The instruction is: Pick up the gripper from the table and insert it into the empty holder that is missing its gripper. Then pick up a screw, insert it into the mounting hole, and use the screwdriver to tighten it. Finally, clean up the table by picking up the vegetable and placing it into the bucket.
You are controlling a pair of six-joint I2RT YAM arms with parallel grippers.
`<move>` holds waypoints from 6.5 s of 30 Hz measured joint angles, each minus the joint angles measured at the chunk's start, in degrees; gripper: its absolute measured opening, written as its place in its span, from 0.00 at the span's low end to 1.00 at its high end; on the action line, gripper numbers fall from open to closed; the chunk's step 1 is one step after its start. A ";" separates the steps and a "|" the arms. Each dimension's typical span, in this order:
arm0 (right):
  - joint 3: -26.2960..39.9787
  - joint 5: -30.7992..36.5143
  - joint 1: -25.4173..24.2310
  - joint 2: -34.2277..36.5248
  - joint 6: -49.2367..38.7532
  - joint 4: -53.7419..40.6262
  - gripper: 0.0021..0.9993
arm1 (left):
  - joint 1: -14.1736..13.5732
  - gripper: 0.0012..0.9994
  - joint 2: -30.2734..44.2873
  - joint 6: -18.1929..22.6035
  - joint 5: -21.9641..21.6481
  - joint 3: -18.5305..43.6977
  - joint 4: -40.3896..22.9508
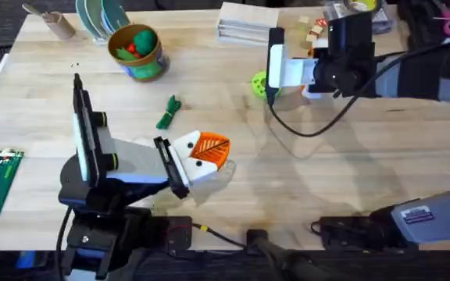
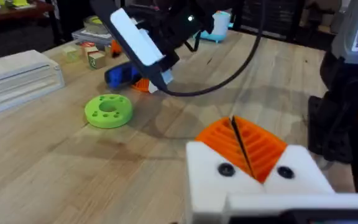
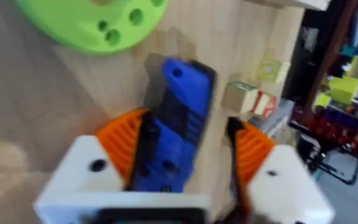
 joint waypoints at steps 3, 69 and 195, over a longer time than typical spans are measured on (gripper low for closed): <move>1.07 0.34 0.04 -0.33 0.10 0.07 0.99 | 0.00 0.02 0.00 0.00 0.00 0.00 0.00; 6.11 -11.00 19.71 -21.99 79.06 -18.47 0.99 | 0.00 0.99 8.04 3.80 -33.64 26.69 -34.18; 15.91 -13.26 16.52 -17.88 75.17 -32.19 0.99 | 16.68 0.99 94.57 -3.92 -53.58 71.52 -17.00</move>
